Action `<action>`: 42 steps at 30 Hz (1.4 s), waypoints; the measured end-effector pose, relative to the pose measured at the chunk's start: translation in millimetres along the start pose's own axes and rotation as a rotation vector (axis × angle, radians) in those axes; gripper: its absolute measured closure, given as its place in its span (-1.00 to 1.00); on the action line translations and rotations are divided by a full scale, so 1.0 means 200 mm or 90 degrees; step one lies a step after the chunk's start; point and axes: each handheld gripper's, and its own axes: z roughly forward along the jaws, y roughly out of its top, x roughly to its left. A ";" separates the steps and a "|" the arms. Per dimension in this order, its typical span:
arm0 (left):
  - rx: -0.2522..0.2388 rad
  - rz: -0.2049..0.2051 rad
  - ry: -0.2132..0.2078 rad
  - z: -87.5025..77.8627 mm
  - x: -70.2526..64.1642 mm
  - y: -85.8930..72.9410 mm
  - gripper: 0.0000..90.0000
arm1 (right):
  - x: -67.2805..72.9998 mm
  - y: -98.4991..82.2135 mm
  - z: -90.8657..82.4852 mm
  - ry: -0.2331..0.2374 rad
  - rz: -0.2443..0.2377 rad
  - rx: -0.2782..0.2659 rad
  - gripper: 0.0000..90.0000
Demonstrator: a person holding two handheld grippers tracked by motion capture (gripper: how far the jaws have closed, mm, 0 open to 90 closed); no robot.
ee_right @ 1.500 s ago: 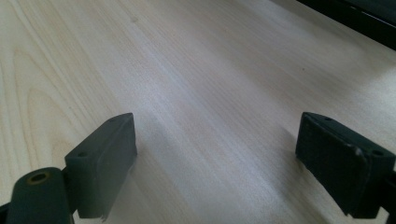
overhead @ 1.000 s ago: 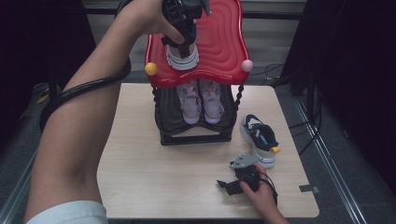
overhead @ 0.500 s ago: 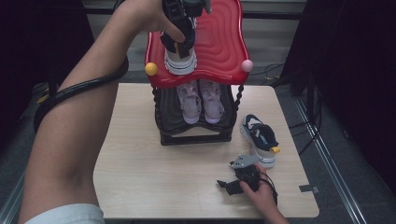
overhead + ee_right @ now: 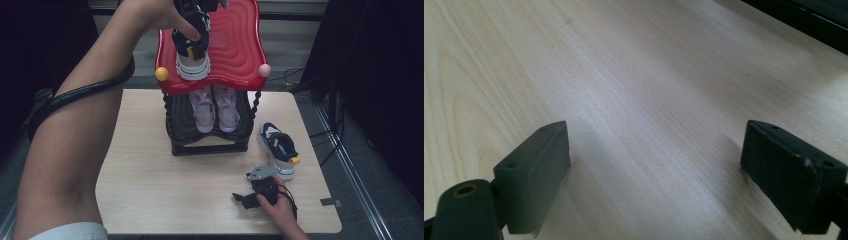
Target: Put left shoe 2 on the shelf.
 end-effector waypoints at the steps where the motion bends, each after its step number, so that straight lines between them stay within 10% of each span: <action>1: 0.004 0.000 0.001 -0.01 0.00 0.00 -0.45 | 0.00 0.00 0.00 0.000 0.000 0.000 -0.74; 42: 0.050 -0.058 -0.039 0.03 -0.05 -0.39 -0.48 | 0.00 0.00 0.00 0.000 0.000 0.000 -0.74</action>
